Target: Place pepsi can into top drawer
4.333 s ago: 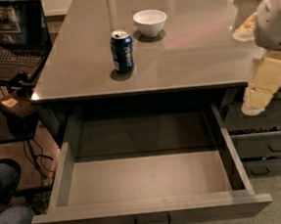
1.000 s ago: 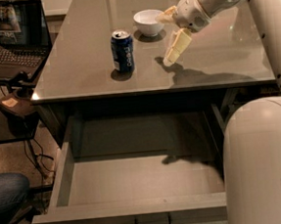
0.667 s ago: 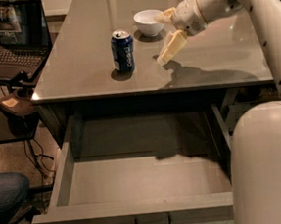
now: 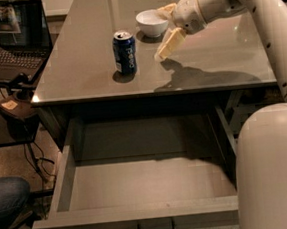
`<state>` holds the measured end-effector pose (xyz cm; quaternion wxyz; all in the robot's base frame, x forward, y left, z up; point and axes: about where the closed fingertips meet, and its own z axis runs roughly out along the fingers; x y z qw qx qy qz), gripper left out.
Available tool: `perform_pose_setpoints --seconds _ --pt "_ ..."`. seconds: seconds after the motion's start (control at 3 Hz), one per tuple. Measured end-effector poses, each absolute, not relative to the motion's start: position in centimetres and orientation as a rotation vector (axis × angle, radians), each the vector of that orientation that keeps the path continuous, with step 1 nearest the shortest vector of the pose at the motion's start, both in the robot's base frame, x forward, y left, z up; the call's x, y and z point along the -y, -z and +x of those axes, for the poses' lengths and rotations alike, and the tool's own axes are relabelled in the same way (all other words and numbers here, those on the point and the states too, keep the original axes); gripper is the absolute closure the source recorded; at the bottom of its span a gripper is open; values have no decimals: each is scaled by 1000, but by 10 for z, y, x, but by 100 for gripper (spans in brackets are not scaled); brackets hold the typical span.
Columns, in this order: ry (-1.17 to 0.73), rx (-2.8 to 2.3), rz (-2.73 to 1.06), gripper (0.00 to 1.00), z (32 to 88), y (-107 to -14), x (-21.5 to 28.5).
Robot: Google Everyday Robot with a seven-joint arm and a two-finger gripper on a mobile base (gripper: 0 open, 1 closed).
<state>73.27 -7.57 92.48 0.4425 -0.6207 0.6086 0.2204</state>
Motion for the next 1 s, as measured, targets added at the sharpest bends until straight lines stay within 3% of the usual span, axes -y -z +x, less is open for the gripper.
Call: perform_pose_setpoints --seconds 0.33,1.0 --pt "-631 -1485 -1473 0 737 -908 40" --pt "-693 -1435 -1482 0 742 -892 16"
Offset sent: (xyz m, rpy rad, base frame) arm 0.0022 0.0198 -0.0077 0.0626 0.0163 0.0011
